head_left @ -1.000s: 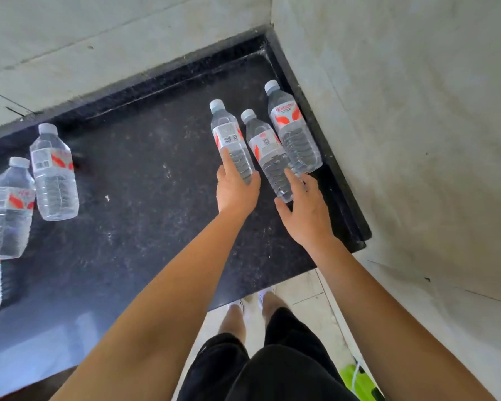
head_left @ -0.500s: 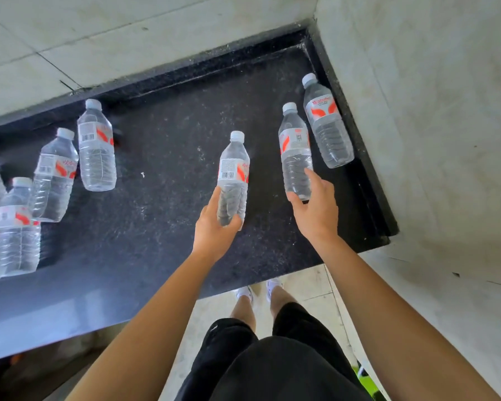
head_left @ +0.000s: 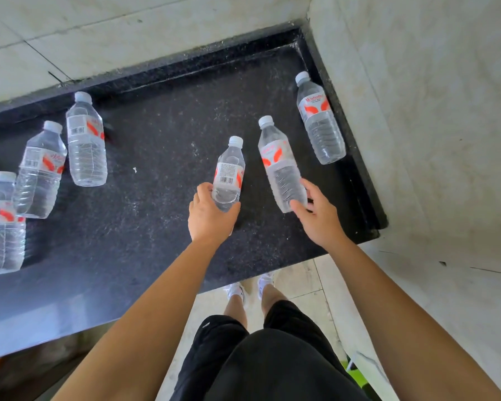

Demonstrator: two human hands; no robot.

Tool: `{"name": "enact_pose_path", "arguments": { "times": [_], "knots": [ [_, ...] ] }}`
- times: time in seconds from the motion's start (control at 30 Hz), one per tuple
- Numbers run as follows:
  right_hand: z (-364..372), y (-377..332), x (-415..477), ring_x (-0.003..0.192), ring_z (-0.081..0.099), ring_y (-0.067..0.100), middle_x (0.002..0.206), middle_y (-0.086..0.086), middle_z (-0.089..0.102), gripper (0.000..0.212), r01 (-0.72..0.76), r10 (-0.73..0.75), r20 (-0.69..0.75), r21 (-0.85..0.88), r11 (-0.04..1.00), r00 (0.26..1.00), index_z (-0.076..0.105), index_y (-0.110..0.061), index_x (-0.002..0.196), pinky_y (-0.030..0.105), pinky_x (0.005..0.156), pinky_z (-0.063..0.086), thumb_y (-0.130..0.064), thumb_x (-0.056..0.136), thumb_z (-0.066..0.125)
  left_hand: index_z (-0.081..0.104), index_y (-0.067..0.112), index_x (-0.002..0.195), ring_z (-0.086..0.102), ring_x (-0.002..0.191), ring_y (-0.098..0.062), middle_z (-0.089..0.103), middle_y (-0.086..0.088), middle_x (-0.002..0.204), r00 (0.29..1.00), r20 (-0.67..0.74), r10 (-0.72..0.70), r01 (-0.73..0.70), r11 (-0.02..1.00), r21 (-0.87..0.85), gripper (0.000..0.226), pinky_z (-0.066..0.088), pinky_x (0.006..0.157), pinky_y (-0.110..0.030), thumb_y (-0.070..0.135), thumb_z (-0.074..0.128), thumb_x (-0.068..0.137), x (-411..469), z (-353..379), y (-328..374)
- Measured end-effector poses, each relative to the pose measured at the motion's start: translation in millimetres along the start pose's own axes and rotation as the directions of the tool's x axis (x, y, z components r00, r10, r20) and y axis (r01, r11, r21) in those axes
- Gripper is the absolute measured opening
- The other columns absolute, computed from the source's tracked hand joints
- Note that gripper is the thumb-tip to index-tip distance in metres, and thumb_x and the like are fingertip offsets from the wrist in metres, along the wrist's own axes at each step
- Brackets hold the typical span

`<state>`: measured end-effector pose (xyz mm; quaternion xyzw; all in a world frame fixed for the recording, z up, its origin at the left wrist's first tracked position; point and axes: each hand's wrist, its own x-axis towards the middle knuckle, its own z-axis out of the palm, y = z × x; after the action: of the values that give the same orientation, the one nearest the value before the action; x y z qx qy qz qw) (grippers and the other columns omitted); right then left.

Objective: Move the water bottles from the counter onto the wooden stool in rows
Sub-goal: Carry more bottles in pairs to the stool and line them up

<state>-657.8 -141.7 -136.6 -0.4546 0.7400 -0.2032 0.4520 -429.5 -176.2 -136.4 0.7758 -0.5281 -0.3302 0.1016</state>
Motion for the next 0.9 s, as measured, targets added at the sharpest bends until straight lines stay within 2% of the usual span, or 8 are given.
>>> {"name": "enact_pose_path", "arguments": {
  "times": [0.1,0.2,0.37,0.47,0.57,0.63,0.77,0.9],
  "knots": [
    [-4,3,0,0.137,0.048,0.022,0.153,0.002,0.044,0.054,-0.033,0.032,-0.007,-0.204,0.978,0.999,0.026,-0.025,0.157,0.036,0.11,0.04,-0.04,0.107,0.04,0.04,0.024,0.136,0.05,0.122,-0.02,0.049,0.002,0.136,1.0,-0.01,0.026,-0.025,0.999,0.039,0.065,0.051,0.094,-0.046,0.054,0.068,0.085,0,-2,-10],
    [0,-2,6,0.133,0.048,0.025,0.149,0.008,0.045,0.052,-0.051,-0.008,-0.15,-0.392,0.919,0.989,0.034,-0.017,0.153,0.037,0.106,0.046,-0.039,0.106,0.039,0.044,0.023,0.14,0.046,0.127,-0.021,0.045,-0.001,0.14,0.999,-0.033,0.032,-0.032,0.999,-0.002,0.06,0.047,0.099,-0.047,0.052,0.062,0.09,3,-8,-19],
    [3,-32,34,0.133,0.049,0.025,0.149,0.009,0.044,0.071,-0.039,-0.019,-0.151,-0.374,0.926,0.988,0.03,-0.012,0.152,0.038,0.104,0.048,-0.057,0.1,0.045,0.042,0.018,0.144,0.046,0.129,-0.029,0.047,-0.008,0.143,0.994,-0.079,-0.075,0.069,0.994,-0.085,0.051,0.043,0.102,-0.05,0.041,0.043,0.099,16,-13,-22],
    [6,-52,58,0.128,0.053,0.025,0.143,0.009,0.048,0.082,-0.033,-0.037,-0.159,-0.419,0.908,0.987,0.032,-0.012,0.149,0.036,0.099,0.049,-0.068,0.092,0.05,0.042,0.018,0.14,0.051,0.124,-0.029,0.05,-0.007,0.137,0.993,-0.053,-0.104,0.102,0.993,-0.052,0.061,0.045,0.1,-0.052,0.055,0.049,0.093,31,-18,-16],
    [7,-63,77,0.126,0.055,0.026,0.143,0.009,0.048,0.087,-0.106,0.032,-0.165,-0.46,0.881,0.986,0.03,-0.012,0.149,0.037,0.098,0.049,-0.072,0.09,0.05,0.036,0.019,0.143,0.054,0.121,-0.026,0.05,-0.004,0.138,0.997,0.017,-0.074,0.073,0.995,0.062,0.076,0.048,0.097,-0.048,0.064,0.058,0.086,45,-19,-2],
    [8,-64,81,0.123,0.058,0.027,0.141,0.01,0.05,0.085,-0.114,0.031,-0.172,-0.497,0.86,0.985,0.028,-0.011,0.15,0.036,0.095,0.05,-0.068,0.092,0.052,0.035,0.016,0.142,0.057,0.117,-0.027,0.053,-0.005,0.133,0.995,0.013,-0.104,0.102,0.989,0.109,0.08,0.05,0.092,-0.046,0.065,0.06,0.085,54,-17,8],
    [7,-62,74,0.111,0.064,0.025,0.128,0.009,0.059,0.072,-0.08,-0.02,-0.186,-0.515,0.853,0.982,0.039,-0.012,0.139,0.034,0.088,0.052,-0.061,0.091,0.059,0.043,0.015,0.128,0.059,0.095,-0.025,0.062,-0.005,0.115,0.988,-0.037,-0.15,0.154,0.972,0.176,0.059,0.043,0.075,-0.037,0.058,0.055,0.09,57,-19,19],
    [7,-62,42,0.105,0.068,0.021,0.121,0.003,0.065,0.065,-0.03,-0.06,-0.181,-0.455,0.89,0.982,0.048,-0.017,0.131,0.027,0.083,0.049,-0.061,0.087,0.065,0.048,0.017,0.123,0.059,0.085,-0.023,0.065,-0.003,0.106,0.985,-0.066,-0.158,0.164,0.982,0.094,0.053,0.041,0.073,-0.033,0.057,0.055,0.09,38,-31,13]
  ]
}}
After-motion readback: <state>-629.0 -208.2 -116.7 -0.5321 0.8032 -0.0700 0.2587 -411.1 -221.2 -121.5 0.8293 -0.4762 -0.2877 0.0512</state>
